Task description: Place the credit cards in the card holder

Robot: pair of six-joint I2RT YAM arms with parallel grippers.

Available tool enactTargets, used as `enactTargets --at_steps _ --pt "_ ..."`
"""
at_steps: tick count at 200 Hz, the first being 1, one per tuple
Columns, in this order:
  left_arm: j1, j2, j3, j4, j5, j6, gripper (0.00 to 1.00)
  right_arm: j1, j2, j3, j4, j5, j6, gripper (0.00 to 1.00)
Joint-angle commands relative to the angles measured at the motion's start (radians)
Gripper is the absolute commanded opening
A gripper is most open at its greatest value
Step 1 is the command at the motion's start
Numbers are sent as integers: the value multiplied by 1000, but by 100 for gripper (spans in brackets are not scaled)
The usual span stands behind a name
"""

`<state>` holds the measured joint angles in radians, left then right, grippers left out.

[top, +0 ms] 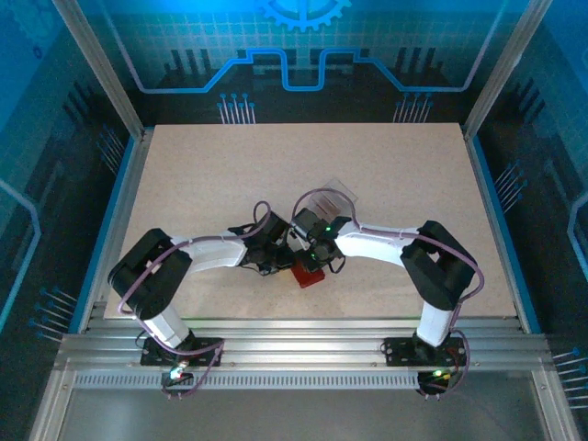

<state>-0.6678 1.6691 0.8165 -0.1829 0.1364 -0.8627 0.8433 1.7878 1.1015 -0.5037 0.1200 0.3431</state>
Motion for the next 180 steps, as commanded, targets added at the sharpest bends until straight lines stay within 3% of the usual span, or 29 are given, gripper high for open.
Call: enactTargets --at_steps 1,32,96,147,180 --pt "-23 68 -5 -62 -77 -16 23 0 11 0 -27 -13 -1 11" --pt "-31 89 8 -94 -99 -25 22 -31 -6 11 -49 -104 -7 0" --pt "-38 141 48 -175 -144 -55 22 -183 -113 -67 -16 -325 14 0" --pt "-42 121 88 -150 -119 1 23 -278 -133 -149 10 -302 69 19" --pt "-62 127 141 -123 -87 36 24 -279 -174 -202 30 -143 174 27"
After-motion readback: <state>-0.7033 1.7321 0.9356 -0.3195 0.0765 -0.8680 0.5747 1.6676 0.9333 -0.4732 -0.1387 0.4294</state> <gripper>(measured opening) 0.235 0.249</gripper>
